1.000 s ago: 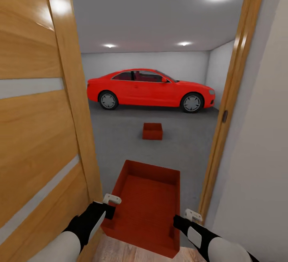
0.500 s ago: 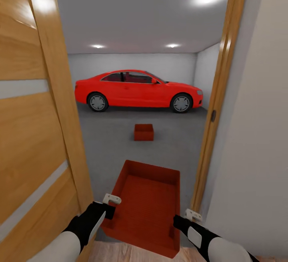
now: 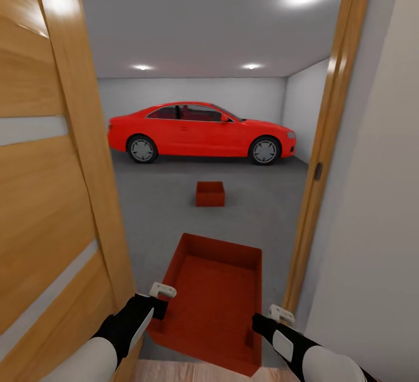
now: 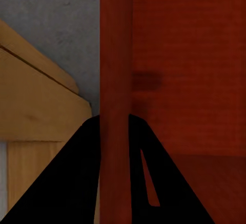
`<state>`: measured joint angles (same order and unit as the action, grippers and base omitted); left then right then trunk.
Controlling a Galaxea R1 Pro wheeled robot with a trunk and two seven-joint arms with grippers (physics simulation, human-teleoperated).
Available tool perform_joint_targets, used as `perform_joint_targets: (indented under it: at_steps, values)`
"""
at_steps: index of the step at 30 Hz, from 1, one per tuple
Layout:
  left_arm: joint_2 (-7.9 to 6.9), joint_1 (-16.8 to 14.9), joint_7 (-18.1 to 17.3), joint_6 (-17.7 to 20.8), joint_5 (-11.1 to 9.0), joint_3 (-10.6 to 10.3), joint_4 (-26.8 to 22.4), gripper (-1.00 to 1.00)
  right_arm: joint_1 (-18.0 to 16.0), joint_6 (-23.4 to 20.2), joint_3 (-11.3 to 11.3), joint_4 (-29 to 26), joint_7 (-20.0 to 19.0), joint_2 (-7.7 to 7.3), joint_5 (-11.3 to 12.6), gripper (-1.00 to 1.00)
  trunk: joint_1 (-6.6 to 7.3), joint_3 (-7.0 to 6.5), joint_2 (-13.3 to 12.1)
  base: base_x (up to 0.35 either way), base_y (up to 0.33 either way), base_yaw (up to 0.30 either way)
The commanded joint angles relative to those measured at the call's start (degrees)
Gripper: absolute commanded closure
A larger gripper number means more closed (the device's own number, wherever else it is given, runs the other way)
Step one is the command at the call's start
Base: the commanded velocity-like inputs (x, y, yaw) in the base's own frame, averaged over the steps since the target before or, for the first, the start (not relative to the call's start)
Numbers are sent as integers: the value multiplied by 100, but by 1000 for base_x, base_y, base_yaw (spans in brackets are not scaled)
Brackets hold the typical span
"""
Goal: Move the two storage containers from the living room to the garage. In the garage, place one container on the floor and stack the other container on top of it (either order is fine).
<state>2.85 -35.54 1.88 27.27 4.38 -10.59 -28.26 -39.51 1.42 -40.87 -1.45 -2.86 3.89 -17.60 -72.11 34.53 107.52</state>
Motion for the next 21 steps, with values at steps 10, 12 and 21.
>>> perform_joint_targets:
  at_steps: [10, 12, 21]
  values:
    - [73, -5, 15, 37, -324, 84, -4, 100, 4, 347, 227, -22, -4, 25, -42, 100, -2, 6, 3, 329, 0, 0]
    - [74, -5, 15, 36, -324, 84, -4, 100, 4, 345, 226, -20, -4, 25, -42, 100, -2, 6, 3, 340, 0, 0]
    - [74, -5, 14, 35, -324, 84, -4, 100, 4, 341, 229, -17, -4, 31, -42, 100, -2, 6, 3, 340, 0, 0]
